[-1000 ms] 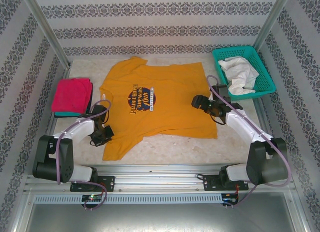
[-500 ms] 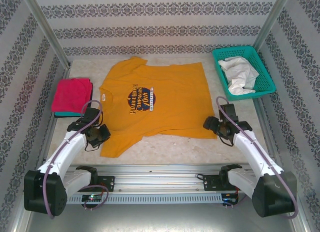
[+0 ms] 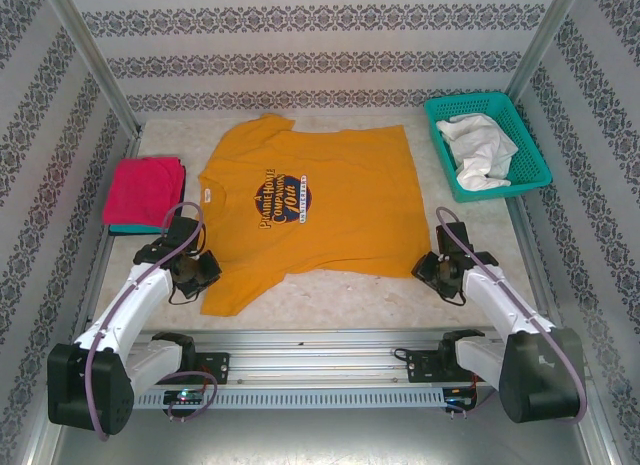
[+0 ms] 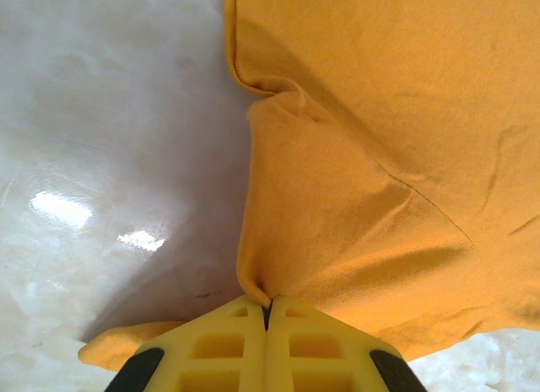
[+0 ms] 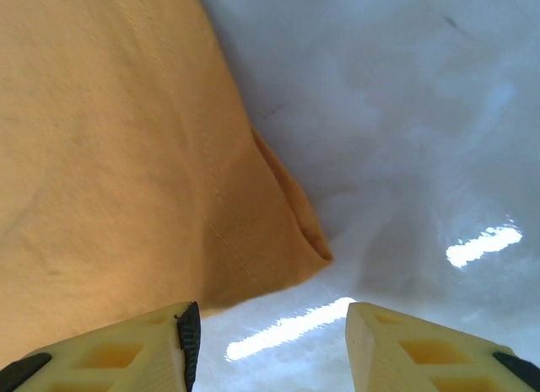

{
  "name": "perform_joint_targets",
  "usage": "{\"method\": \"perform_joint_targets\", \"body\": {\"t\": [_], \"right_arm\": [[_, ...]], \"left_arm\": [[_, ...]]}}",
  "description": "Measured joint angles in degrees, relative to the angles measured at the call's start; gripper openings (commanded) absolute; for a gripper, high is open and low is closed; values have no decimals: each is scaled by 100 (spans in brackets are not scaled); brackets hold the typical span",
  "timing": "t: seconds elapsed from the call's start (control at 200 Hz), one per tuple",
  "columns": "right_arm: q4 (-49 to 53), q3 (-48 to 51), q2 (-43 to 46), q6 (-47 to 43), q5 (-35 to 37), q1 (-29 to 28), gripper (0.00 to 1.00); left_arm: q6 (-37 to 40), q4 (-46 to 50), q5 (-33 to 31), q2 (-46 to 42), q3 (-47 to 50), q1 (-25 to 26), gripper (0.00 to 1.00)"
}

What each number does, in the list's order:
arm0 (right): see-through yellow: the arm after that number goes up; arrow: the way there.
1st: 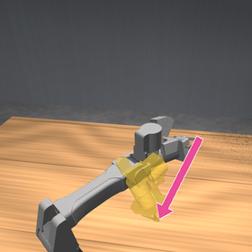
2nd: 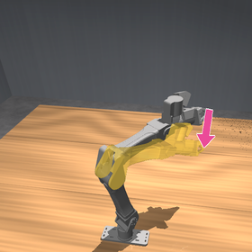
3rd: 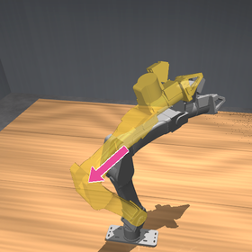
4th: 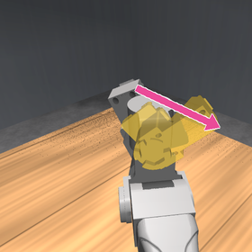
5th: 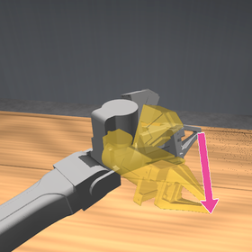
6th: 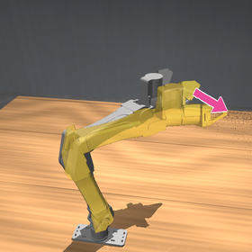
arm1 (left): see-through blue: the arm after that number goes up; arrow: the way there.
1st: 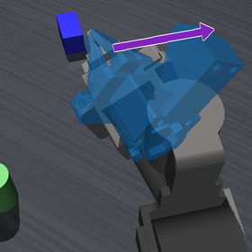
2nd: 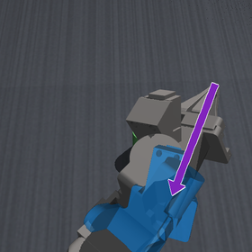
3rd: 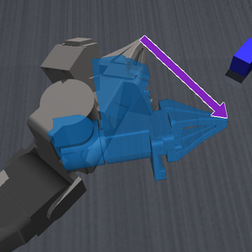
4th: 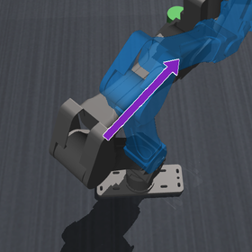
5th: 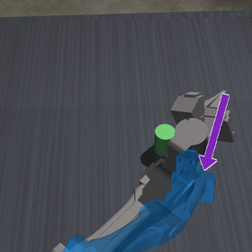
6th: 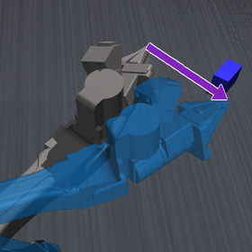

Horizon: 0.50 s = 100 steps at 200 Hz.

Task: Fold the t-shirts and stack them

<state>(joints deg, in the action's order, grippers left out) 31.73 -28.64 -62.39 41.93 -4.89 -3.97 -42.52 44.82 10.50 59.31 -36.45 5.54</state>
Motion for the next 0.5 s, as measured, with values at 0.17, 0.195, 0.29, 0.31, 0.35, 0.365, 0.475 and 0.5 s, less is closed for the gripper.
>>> {"method": "perform_joint_targets", "body": {"t": [0.17, 0.195, 0.29, 0.31, 0.35, 0.365, 0.475, 0.5], "right_arm": [[-367, -162, -337, 4, -61, 13, 40], [-415, -184, -409, 17, -59, 15, 38], [-577, -254, -713, 15, -52, 76, 29], [-592, -260, -761, -20, -57, 87, 27], [-627, -273, -846, -15, -50, 87, 24], [-643, -273, -870, -9, -52, 87, 24], [-675, -280, -992, -24, -52, 87, 28], [-678, -282, -1010, -31, -55, 90, 28]], "left_arm": [[-35, -4, 2, -2, 22, 0, 0], [-39, -4, 2, -2, 22, 0, 0], [-39, -4, 0, 0, 22, 0, 0], [-39, -4, 0, -2, 22, 0, 0], [-42, -4, 0, 0, 22, 0, 0], [-39, -4, 0, 0, 22, 0, 0], [-39, -4, 2, 0, 22, 0, 0], [-39, -4, 2, 0, 22, 0, 0]]}}
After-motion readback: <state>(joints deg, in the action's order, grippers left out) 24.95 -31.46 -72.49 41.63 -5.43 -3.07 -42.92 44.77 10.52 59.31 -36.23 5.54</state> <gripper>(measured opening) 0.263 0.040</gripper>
